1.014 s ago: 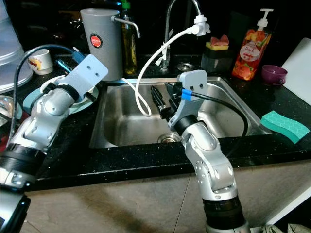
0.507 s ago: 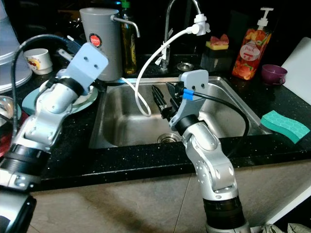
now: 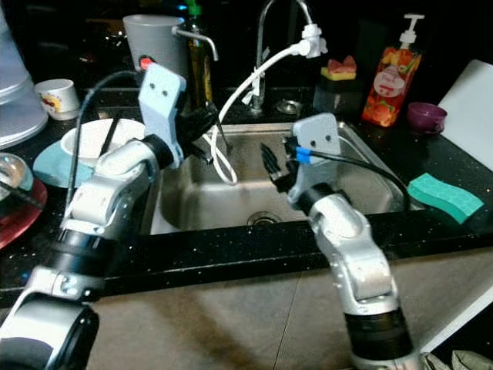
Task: Kitchen organization
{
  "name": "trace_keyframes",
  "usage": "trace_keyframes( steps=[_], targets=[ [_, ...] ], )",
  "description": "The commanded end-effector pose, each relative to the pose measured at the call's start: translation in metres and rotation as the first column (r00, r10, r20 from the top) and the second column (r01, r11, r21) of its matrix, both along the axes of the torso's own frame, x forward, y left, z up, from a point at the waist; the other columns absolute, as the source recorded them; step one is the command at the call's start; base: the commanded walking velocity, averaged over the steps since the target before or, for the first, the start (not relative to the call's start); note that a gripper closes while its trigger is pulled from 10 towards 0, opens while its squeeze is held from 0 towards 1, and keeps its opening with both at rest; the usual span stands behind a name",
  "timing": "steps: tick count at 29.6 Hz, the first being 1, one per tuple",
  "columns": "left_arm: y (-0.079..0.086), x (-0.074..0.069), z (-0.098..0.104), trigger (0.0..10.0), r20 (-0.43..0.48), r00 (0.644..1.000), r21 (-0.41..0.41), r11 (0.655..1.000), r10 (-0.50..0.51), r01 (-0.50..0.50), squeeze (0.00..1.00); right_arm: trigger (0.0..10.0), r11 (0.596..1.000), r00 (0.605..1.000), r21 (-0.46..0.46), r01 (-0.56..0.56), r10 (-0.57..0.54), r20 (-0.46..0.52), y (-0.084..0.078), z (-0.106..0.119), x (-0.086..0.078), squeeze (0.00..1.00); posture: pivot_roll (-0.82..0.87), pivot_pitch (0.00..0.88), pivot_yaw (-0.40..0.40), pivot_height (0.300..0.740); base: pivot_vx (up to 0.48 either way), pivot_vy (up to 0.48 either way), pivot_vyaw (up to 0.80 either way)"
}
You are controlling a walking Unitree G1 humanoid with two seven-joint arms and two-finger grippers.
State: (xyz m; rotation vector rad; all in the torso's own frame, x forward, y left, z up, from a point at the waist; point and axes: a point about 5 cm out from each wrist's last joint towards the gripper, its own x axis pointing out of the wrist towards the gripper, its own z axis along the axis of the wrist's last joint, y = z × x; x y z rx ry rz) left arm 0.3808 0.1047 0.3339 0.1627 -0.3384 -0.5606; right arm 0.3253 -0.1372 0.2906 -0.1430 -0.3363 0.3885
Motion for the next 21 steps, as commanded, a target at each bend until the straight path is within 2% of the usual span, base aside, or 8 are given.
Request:
trace_keyframes(
  steps=[1,3,5,6,9,19,20,21],
  targets=[
    [-0.005,0.009,-0.013,10.0,-0.091,0.996,-0.007,1.0,0.002,-0.003,0.0,10.0,1.0,0.996,-0.01,-0.003,0.002,-0.086,-0.011,-0.013,0.001,0.0,0.02,0.161,-0.036,0.74,0.0,0.0,0.0],
    [-0.01,0.015,-0.026,10.0,-0.168,0.986,-0.024,1.0,-0.004,0.0,0.0,10.0,1.0,0.989,-0.028,0.004,-0.009,-0.149,-0.017,-0.023,0.0,0.0,0.02,0.162,-0.036,0.74,0.0,0.0,0.0],
    [-0.011,0.016,-0.029,10.0,-0.18,0.984,-0.022,1.0,-0.003,-0.001,0.04,10.0,0.999,0.987,-0.025,0.023,-0.027,-0.161,-0.02,-0.024,0.001,0.0,0.02,0.162,-0.036,0.74,0.0,0.0,0.0],
    [-0.012,0.016,-0.033,10.0,-0.199,0.98,-0.028,1.0,-0.002,-0.004,0.96,10.0,1.0,0.987,-0.006,0.028,-0.029,-0.159,-0.02,-0.024,0.001,0.0,0.02,0.162,-0.036,0.74,0.0,0.0,0.0],
    [-0.012,0.017,-0.035,10.0,-0.206,0.979,-0.031,1.0,0.001,-0.007,1.0,10.0,0.999,0.99,0.03,0.016,-0.011,-0.142,-0.018,-0.02,0.0,0.0,0.02,0.168,-0.035,0.74,0.0,0.0,0.0],
    [-0.003,0.013,-0.018,10.0,-0.142,0.99,-0.034,0.999,0.016,-0.022,1.0,10.0,0.986,0.993,0.129,-0.11,0.116,-0.036,-0.004,0.004,-0.01,0.0,0.02,0.171,-0.033,0.74,0.0,0.0,0.0],
    [0.004,0.012,-0.012,10.0,-0.094,0.993,0.018,0.997,0.079,-0.077,0.0,10.0,0.973,0.986,0.163,-0.164,0.168,-0.009,0.0,0.009,-0.014,0.0,0.02,0.173,-0.033,0.74,0.0,0.0,0.0],
    [0.006,0.012,-0.011,10.0,-0.077,0.992,0.039,0.995,0.099,-0.096,0.0,10.0,0.969,0.983,0.171,-0.178,0.181,-0.001,0.002,0.011,-0.015,0.0,0.02,0.173,-0.033,0.74,0.0,0.0,0.0]
  ],
)
